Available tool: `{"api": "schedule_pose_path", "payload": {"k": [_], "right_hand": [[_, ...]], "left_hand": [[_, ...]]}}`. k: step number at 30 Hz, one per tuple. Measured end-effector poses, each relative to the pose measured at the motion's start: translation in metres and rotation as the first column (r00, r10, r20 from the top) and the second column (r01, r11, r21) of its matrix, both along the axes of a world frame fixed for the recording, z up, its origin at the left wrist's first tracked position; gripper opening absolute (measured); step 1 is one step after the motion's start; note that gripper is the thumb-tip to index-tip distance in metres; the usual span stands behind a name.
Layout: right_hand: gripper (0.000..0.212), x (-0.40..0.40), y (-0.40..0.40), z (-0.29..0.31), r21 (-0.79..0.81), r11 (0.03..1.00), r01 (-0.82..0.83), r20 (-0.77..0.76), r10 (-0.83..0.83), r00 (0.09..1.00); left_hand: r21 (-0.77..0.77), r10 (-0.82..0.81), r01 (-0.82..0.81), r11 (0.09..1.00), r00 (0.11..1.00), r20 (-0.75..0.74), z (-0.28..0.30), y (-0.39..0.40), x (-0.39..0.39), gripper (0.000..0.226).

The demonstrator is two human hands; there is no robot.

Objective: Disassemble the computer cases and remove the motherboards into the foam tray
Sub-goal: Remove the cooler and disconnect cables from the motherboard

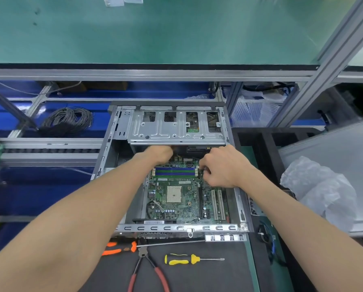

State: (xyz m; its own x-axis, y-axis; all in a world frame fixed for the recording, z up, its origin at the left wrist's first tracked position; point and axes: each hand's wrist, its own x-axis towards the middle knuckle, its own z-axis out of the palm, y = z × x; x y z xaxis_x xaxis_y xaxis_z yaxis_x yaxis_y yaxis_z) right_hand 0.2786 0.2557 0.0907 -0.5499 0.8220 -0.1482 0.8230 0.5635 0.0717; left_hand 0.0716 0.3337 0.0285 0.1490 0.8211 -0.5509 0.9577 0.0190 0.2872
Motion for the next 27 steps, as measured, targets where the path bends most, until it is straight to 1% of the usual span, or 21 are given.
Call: {"api": "schedule_pose_path", "payload": {"k": [2,3,4,8,10,12,14,15,16,17,18,20,22,24,27], "right_hand": [[0.033,0.000,-0.001,0.002,-0.014,1.000,0.005,0.005,-0.005,1.000],[0.034,0.000,-0.002,0.003,-0.021,1.000,0.006,0.011,-0.006,1.000],[0.034,0.000,-0.002,0.003,-0.024,1.000,0.005,0.018,-0.004,1.000],[0.031,-0.001,-0.003,0.005,-0.015,1.000,-0.010,0.048,0.010,0.999],[0.029,-0.001,-0.003,0.005,-0.023,1.000,-0.009,0.067,0.011,0.998],[0.027,-0.003,-0.005,0.004,-0.028,1.000,0.005,0.073,-0.003,0.997],[0.025,-0.010,-0.011,0.001,-0.057,0.998,0.022,0.049,-0.019,0.999],[0.023,-0.017,-0.015,0.000,-0.103,0.994,0.026,0.030,-0.023,0.999],[0.022,-0.024,-0.019,-0.001,-0.185,0.982,0.037,-0.009,-0.039,0.999],[0.022,-0.031,-0.022,-0.003,-0.297,0.953,0.058,-0.063,-0.080,0.995],[0.023,-0.037,-0.025,-0.005,-0.421,0.904,0.077,-0.107,-0.134,0.985],[0.029,-0.045,-0.031,-0.013,-0.614,0.785,0.079,-0.133,-0.202,0.970],[0.034,-0.048,-0.036,-0.023,-0.709,0.702,0.064,-0.110,-0.201,0.973],[0.038,-0.049,-0.039,-0.030,-0.771,0.634,0.058,-0.084,-0.192,0.978],[0.045,-0.048,-0.036,-0.032,-0.819,0.572,0.048,-0.052,-0.157,0.986]], "left_hand": [[0.058,-0.098,0.097,0.994,0.995,0.014,0.008,-0.005,-0.005,0.037],[0.067,-0.165,0.165,0.984,0.986,-0.007,0.011,-0.009,-0.005,0.036],[0.041,-0.210,0.212,0.976,0.977,-0.043,0.018,-0.015,-0.005,0.034],[0.032,-0.368,0.373,0.927,0.923,-0.110,0.032,-0.023,-0.007,0.032],[0.027,-0.419,0.424,0.905,0.901,-0.108,0.040,-0.028,-0.009,0.021],[-0.027,-0.477,0.477,0.879,0.874,-0.090,0.045,-0.036,-0.010,0.013],[-0.159,-0.530,0.516,0.842,0.847,-0.054,0.050,-0.048,-0.006,0.018],[-0.238,-0.551,0.524,0.818,0.832,-0.062,0.050,-0.054,-0.002,0.023],[-0.304,-0.575,0.530,0.792,0.814,-0.081,0.049,-0.059,0.001,0.025],[-0.353,-0.601,0.535,0.767,0.792,-0.106,0.046,-0.062,0.005,0.024],[-0.395,-0.623,0.536,0.746,0.771,-0.131,0.044,-0.064,0.007,0.022],[-0.465,-0.655,0.533,0.707,0.741,-0.148,0.038,-0.065,0.009,0.023],[-0.504,-0.663,0.530,0.682,0.739,-0.120,0.035,-0.064,0.008,0.022],[-0.531,-0.646,0.519,0.669,0.760,-0.070,0.032,-0.062,0.005,0.019],[-0.552,-0.595,0.490,0.674,0.803,-0.013,0.029,-0.059,0.004,0.014]]}}
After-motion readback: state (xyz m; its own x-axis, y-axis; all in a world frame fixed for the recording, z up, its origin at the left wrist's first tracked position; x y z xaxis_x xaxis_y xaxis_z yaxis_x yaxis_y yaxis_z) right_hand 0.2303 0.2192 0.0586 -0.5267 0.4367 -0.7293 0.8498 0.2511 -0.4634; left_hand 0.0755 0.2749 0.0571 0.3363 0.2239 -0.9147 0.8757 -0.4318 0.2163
